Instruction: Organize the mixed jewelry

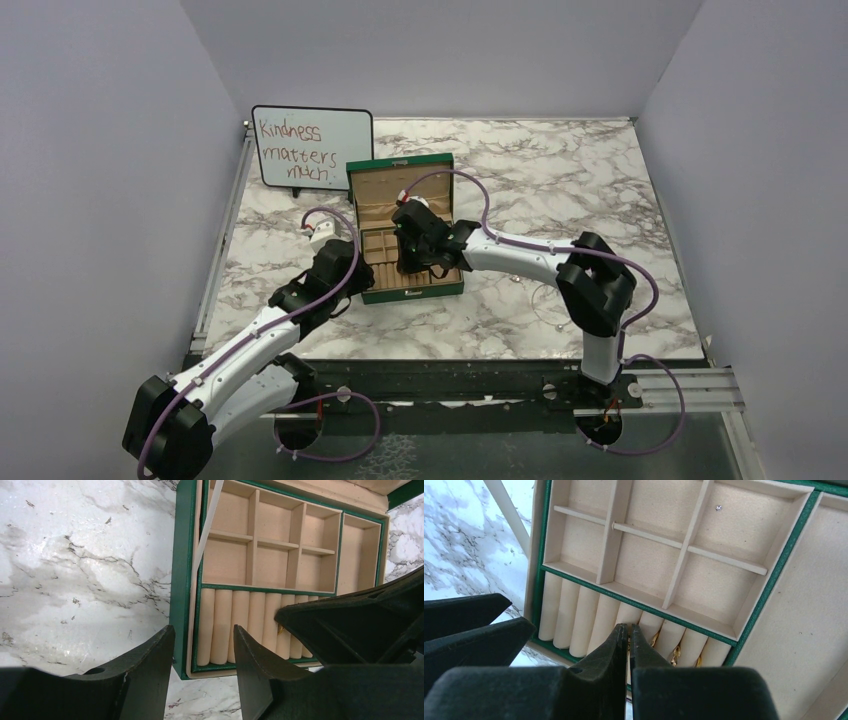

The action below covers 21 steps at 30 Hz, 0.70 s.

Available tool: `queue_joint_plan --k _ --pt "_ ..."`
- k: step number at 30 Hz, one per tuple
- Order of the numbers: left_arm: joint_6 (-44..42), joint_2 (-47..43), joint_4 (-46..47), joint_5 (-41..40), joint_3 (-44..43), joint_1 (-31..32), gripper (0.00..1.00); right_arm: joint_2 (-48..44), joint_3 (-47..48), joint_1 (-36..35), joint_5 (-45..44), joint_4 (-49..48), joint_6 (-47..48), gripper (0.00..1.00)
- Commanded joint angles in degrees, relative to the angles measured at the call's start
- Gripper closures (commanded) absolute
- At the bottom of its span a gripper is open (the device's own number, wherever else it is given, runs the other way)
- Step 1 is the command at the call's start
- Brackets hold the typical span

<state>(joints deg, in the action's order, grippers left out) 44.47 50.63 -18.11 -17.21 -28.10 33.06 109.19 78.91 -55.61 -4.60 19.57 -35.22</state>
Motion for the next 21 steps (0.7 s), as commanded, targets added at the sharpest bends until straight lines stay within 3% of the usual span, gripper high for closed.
queue_joint_plan --k 1,9,21 --pt "-0.7 -0.8 0.1 -1.5 -0.2 -0.2 0.52 -0.9 -2.4 -0.3 1.3 2.3 -0.6 0.92" --pt "-0.9 -0.9 0.0 -1.5 -1.0 -0.2 0.52 -0.6 -1.0 -0.2 0.3 3.4 -1.6 0.89" --pt "-2.5 -2.3 -2.3 -2.6 -5.9 -0.2 0.42 -7.5 2.6 0.1 -2.1 2.8 -1.7 0.63"
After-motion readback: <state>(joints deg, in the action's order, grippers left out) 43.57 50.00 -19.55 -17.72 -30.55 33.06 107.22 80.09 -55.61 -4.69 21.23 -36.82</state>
